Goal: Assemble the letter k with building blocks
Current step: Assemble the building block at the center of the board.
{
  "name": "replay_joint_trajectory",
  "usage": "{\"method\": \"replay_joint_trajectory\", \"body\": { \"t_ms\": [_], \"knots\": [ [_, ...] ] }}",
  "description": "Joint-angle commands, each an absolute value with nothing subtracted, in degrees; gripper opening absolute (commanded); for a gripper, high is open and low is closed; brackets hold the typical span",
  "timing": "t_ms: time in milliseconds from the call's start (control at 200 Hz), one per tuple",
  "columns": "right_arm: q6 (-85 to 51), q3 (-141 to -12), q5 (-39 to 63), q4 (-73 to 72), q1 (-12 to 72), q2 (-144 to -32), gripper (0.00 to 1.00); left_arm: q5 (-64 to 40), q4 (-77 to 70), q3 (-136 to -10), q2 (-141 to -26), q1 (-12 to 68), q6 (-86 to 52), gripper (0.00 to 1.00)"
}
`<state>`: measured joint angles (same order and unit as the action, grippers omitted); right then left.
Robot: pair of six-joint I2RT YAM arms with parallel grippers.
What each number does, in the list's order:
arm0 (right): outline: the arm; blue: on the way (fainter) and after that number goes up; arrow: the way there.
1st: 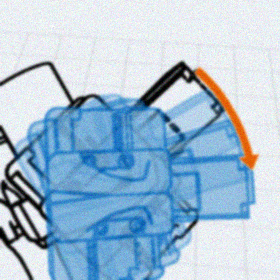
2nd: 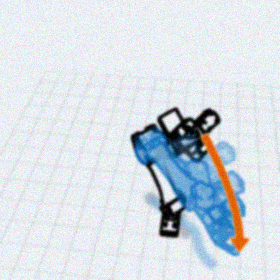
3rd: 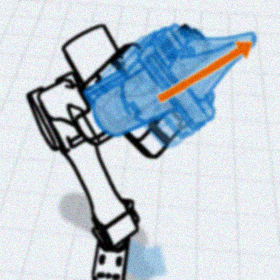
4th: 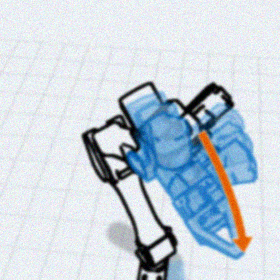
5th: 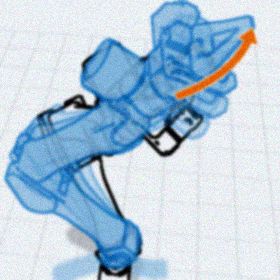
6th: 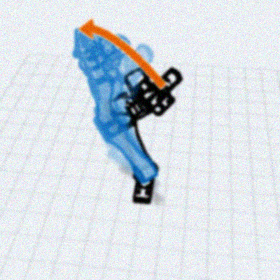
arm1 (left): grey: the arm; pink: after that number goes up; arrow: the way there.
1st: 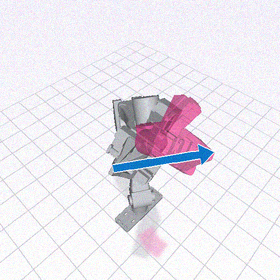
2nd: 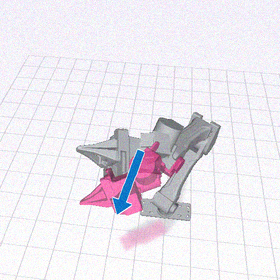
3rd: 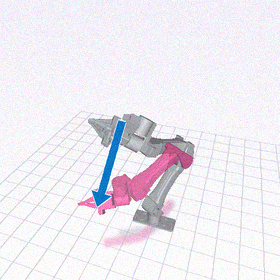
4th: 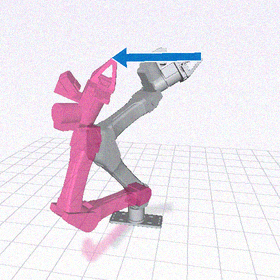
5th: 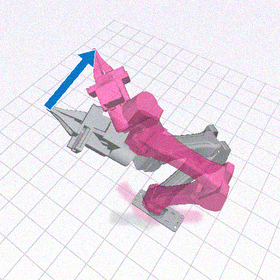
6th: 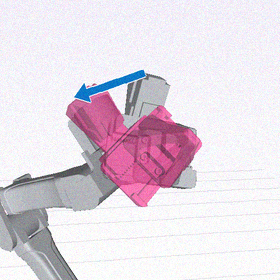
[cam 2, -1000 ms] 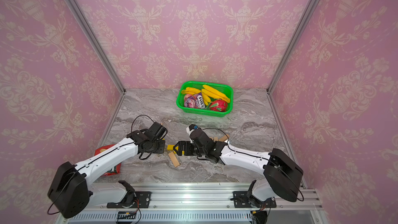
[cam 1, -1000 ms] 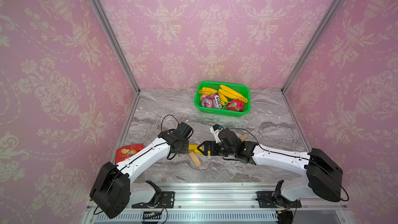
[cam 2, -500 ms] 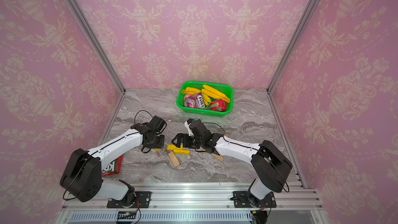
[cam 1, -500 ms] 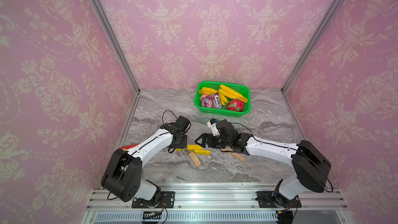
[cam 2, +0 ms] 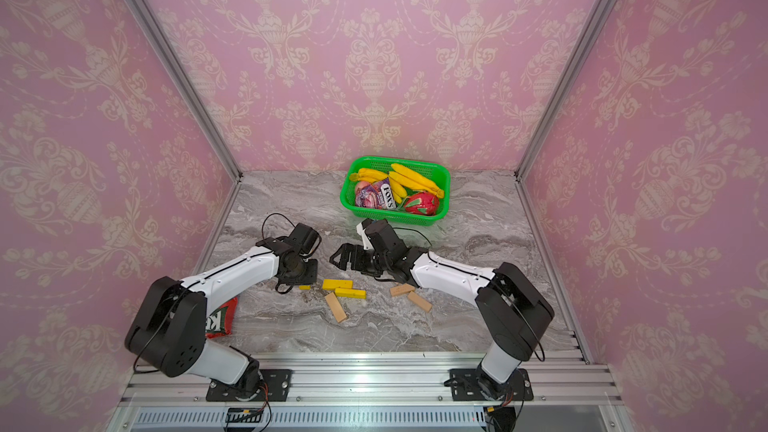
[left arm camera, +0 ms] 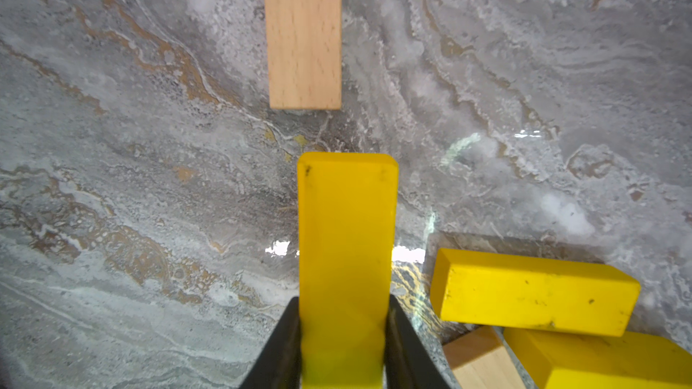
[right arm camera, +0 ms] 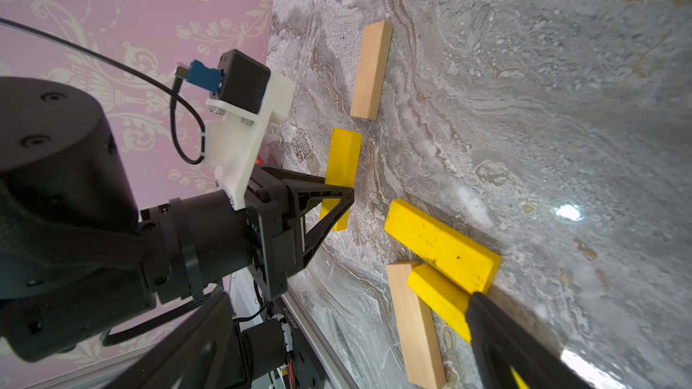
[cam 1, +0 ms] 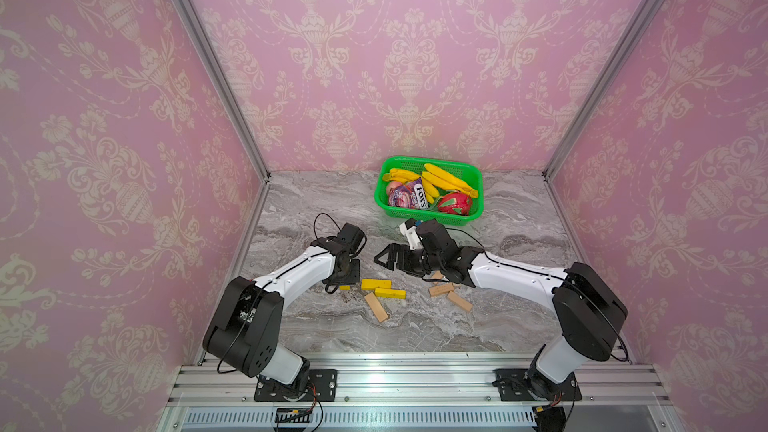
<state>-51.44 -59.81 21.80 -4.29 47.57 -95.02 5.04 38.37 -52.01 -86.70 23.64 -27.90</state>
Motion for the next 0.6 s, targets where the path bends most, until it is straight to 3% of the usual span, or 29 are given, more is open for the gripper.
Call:
{"method": "replay_joint_trajectory", "body": {
  "t_ms": [0,595],
  "knots": [
    [-52.0,-61.1,22.9,-5.1,47.1,-96.2,1.0,5.3,38.0,-51.2,-87.3,22.7,-28.2,0.2],
    [-52.8,-62.6,25.2,-7.0,45.7,-99.8,1.0,3.7,36.8,-49.3,-89.4,21.0,-27.5,0.2]
  ]
}}
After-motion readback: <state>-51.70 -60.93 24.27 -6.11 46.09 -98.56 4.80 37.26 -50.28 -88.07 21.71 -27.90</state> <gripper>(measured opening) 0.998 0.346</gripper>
